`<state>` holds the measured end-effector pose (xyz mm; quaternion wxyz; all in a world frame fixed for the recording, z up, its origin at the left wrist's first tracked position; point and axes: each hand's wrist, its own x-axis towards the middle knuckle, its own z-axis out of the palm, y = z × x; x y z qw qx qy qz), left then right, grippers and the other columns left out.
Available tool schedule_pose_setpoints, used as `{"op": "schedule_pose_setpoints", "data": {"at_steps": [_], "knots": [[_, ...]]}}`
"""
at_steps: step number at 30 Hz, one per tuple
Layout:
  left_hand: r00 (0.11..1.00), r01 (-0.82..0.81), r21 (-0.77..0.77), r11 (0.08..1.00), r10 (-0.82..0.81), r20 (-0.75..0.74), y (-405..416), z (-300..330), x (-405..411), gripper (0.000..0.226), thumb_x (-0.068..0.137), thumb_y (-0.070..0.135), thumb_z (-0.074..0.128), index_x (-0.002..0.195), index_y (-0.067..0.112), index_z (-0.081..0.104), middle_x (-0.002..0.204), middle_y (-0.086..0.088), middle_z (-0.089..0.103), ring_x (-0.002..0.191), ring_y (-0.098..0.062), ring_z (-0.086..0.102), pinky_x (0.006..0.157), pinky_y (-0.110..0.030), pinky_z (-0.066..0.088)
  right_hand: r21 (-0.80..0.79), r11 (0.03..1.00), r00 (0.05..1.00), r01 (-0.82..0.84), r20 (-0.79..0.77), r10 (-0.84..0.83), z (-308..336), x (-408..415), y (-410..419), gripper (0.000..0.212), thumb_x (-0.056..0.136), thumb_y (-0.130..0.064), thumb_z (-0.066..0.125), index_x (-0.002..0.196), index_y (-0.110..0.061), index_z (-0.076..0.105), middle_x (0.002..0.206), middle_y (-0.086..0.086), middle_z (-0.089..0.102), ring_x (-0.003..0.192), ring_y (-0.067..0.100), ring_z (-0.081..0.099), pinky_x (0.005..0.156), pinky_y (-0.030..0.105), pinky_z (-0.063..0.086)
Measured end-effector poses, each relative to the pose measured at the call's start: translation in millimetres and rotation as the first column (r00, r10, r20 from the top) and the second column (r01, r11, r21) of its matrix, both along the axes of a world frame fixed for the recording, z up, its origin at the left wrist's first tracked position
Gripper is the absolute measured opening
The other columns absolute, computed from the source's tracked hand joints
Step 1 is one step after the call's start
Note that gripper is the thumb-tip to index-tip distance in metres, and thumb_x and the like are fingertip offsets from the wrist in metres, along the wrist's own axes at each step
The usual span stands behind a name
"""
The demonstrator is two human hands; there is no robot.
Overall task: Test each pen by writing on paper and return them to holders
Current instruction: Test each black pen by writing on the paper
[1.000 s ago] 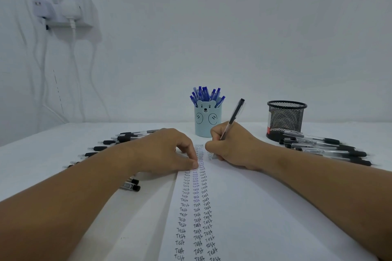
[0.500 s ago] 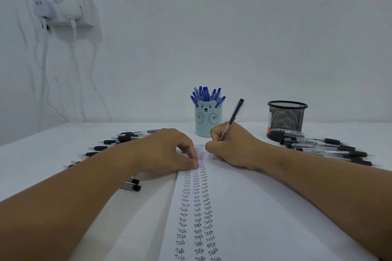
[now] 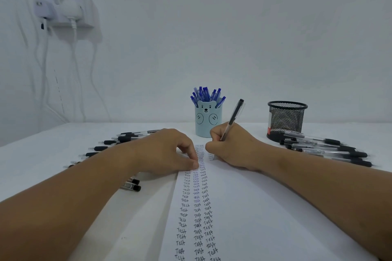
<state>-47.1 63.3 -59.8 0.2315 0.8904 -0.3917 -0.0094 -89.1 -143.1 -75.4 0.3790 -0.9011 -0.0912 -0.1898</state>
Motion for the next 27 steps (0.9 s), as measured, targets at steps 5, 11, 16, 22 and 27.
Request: {"op": "schedule_pose_setpoints", "data": {"at_steps": [5, 11, 16, 22, 27], "knots": [[1.000, -0.001, 0.001, 1.000, 0.001, 0.003, -0.6, 0.2, -1.3, 0.007, 0.082, 0.047, 0.078, 0.086, 0.042, 0.076, 0.106, 0.022, 0.070, 0.108, 0.007, 0.058, 0.104, -0.035, 0.047, -0.034, 0.999, 1.000, -0.007, 0.014, 0.008, -1.5, 1.5, 0.7, 0.042, 0.080, -0.007, 0.064, 0.052, -0.018, 0.035, 0.053, -0.006, 0.038, 0.052, 0.008, 0.035, 0.051, 0.022, 0.030], [1.000, -0.001, -0.004, 1.000, 0.001, -0.004, 0.7, -0.6, -0.9, 0.007, 0.082, 0.047, 0.079, 0.086, 0.043, 0.075, 0.107, 0.022, 0.069, 0.109, 0.005, 0.059, 0.104, -0.037, 0.047, -0.067, 0.998, 0.998, -0.008, 0.058, 0.012, -3.3, 2.9, -1.0, 0.044, 0.080, -0.006, 0.065, 0.052, -0.019, 0.034, 0.050, -0.010, 0.035, 0.051, 0.005, 0.034, 0.049, 0.019, 0.028], [1.000, 0.002, -0.007, 1.000, -0.002, -0.006, -0.5, 0.9, -0.8, 0.007, 0.082, 0.046, 0.079, 0.086, 0.040, 0.076, 0.106, 0.022, 0.070, 0.109, 0.006, 0.059, 0.104, -0.036, 0.047, 0.324, 0.946, 0.995, -0.003, 0.091, -0.027, -3.3, 0.0, -0.8, 0.046, 0.098, -0.034, 0.061, 0.061, -0.011, 0.047, 0.049, -0.001, 0.045, 0.046, 0.010, 0.041, 0.049, 0.023, 0.036], [1.000, -0.002, 0.000, 1.000, 0.002, -0.009, 0.7, 0.5, -0.9, 0.008, 0.081, 0.048, 0.079, 0.085, 0.042, 0.076, 0.106, 0.024, 0.069, 0.108, 0.007, 0.059, 0.104, -0.035, 0.047, 0.336, 0.941, 0.955, -0.045, 0.289, -0.058, 1.5, 2.1, -6.3, 0.048, 0.098, -0.058, 0.050, 0.077, -0.016, 0.039, 0.052, -0.006, 0.037, 0.049, 0.015, 0.032, 0.053, 0.030, 0.031], [1.000, 0.003, -0.003, 1.000, -0.003, -0.020, 0.5, 1.1, -1.3, 0.008, 0.081, 0.048, 0.079, 0.085, 0.042, 0.076, 0.105, 0.024, 0.069, 0.109, 0.007, 0.059, 0.104, -0.036, 0.047, 0.066, 0.998, 0.931, 0.017, 0.364, -0.040, 7.5, -8.4, -11.2, 0.020, 0.099, -0.052, 0.045, 0.096, -0.033, 0.047, 0.049, 0.005, 0.049, 0.046, 0.023, 0.040, 0.047, 0.034, 0.036]]}}
